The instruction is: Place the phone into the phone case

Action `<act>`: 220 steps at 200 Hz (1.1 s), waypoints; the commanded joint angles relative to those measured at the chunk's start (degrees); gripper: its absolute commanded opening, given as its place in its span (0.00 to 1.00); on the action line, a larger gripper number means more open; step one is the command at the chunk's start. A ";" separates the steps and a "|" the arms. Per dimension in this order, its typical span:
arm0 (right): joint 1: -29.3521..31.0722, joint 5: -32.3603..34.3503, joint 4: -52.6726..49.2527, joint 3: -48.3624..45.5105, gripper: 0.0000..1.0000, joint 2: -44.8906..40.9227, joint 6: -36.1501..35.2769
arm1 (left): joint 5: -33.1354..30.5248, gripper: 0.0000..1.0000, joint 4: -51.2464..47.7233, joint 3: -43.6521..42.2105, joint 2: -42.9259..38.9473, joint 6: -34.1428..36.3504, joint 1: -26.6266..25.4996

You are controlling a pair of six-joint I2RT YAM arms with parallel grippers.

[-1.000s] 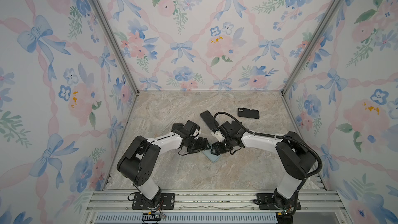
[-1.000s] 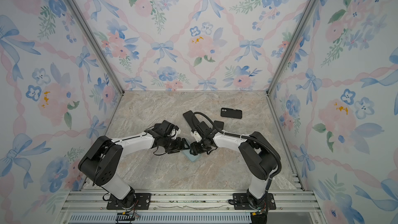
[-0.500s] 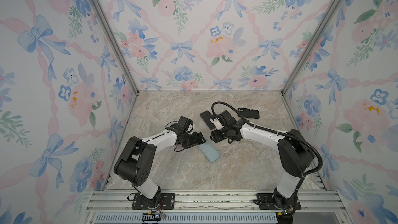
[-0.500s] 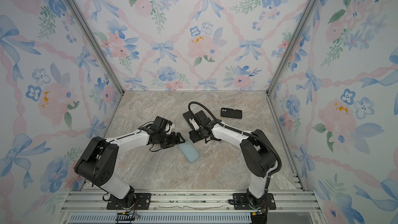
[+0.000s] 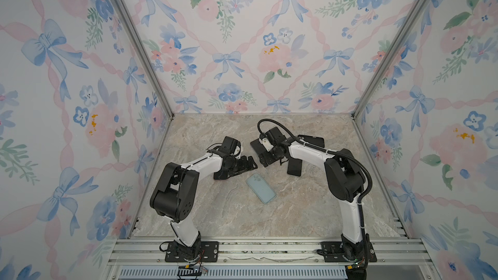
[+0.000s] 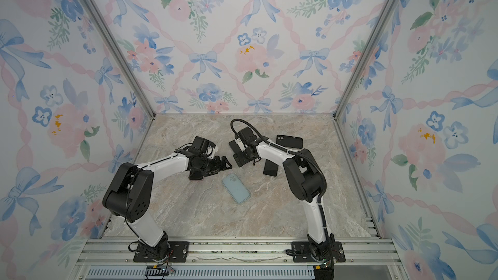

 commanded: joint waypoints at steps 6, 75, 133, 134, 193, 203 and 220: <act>-1.48 -0.91 -4.24 4.30 0.92 3.19 -0.44 | 1.14 0.96 -2.03 2.27 1.76 1.33 0.90; -2.24 -3.08 -8.47 13.39 0.93 10.48 0.63 | 2.34 0.95 -3.16 6.18 5.09 1.44 2.18; -1.91 -1.61 -10.64 14.57 0.85 12.61 1.85 | 3.83 0.94 -3.17 8.09 7.57 0.78 4.22; -1.90 -1.54 -10.60 14.48 0.85 12.65 1.88 | 3.89 0.94 -3.17 8.20 7.61 0.70 4.30; -2.06 -3.12 -8.62 10.52 0.67 11.12 4.18 | 6.58 0.91 -3.17 15.11 12.88 -1.69 6.30; -2.23 -3.98 -7.94 9.70 0.66 10.63 4.66 | 7.47 0.90 -3.09 16.82 14.28 -2.10 6.63; -2.41 -5.29 -6.63 8.04 0.63 9.77 5.28 | 8.00 0.88 -3.00 19.66 16.92 -2.81 7.00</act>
